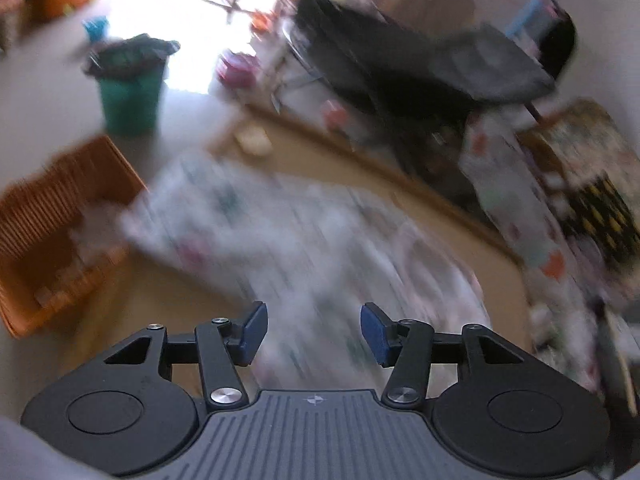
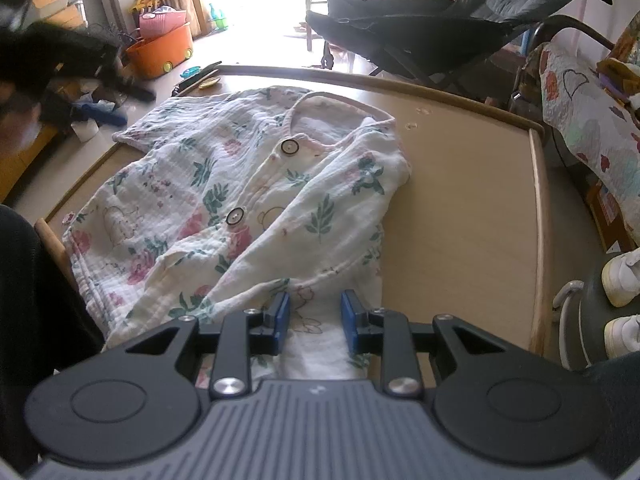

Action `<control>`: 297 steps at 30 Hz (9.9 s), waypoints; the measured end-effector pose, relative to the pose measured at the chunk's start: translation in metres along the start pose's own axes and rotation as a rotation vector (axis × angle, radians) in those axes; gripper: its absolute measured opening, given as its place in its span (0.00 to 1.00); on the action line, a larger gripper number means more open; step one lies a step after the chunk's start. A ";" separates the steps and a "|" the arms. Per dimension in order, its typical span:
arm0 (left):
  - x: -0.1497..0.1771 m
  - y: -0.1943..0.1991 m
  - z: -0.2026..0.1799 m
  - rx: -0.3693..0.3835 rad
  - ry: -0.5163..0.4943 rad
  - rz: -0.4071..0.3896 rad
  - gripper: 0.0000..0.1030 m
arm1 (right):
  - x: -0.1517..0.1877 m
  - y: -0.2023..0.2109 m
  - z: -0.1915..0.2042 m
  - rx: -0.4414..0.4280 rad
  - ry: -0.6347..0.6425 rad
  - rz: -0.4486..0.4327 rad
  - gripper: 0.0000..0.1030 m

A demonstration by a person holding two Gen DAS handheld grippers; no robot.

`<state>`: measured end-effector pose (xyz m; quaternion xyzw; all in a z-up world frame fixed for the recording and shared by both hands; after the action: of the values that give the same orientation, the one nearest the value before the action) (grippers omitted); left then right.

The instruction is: Fold clothes

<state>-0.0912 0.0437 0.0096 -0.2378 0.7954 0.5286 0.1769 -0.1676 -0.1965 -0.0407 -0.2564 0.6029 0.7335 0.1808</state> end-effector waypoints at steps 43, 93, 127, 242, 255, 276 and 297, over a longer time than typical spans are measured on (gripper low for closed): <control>0.122 -0.008 -0.014 0.147 0.032 0.153 0.56 | -0.050 -0.003 -0.019 0.053 -0.213 -0.018 0.52; 0.113 -0.014 -0.018 0.159 0.013 0.162 0.56 | -0.071 -0.045 0.088 -0.207 0.080 0.089 0.10; 0.116 -0.016 -0.022 0.150 0.000 0.171 0.56 | -0.019 -0.013 -0.036 -0.249 -0.457 0.175 0.39; 0.107 0.034 -0.001 -0.018 0.143 0.165 0.55 | -0.040 0.035 0.078 -0.231 0.188 0.083 0.04; 0.107 0.034 0.002 -0.021 0.141 0.177 0.55 | -0.060 0.033 0.021 -0.072 0.201 0.071 0.04; 0.109 0.026 0.006 -0.042 0.130 0.211 0.55 | -0.068 0.013 -0.054 0.124 0.216 0.103 0.04; 0.109 0.020 0.007 -0.049 0.127 0.235 0.55 | -0.109 -0.018 -0.116 0.303 0.281 0.143 0.04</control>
<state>-0.1925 0.0359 -0.0361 -0.1804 0.8142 0.5489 0.0571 -0.0515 -0.3015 -0.0066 -0.2823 0.7424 0.6025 0.0790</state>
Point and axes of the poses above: each gripper's, at about its wrist camera, not at the fingertips, and y roughly against the way its jaws point, z to its left, x to its underside, the point moved 8 cm from there along -y, roughly the way its jaws point, and after that the axes turned 4 degrees about -y, right-handed, at the moved point
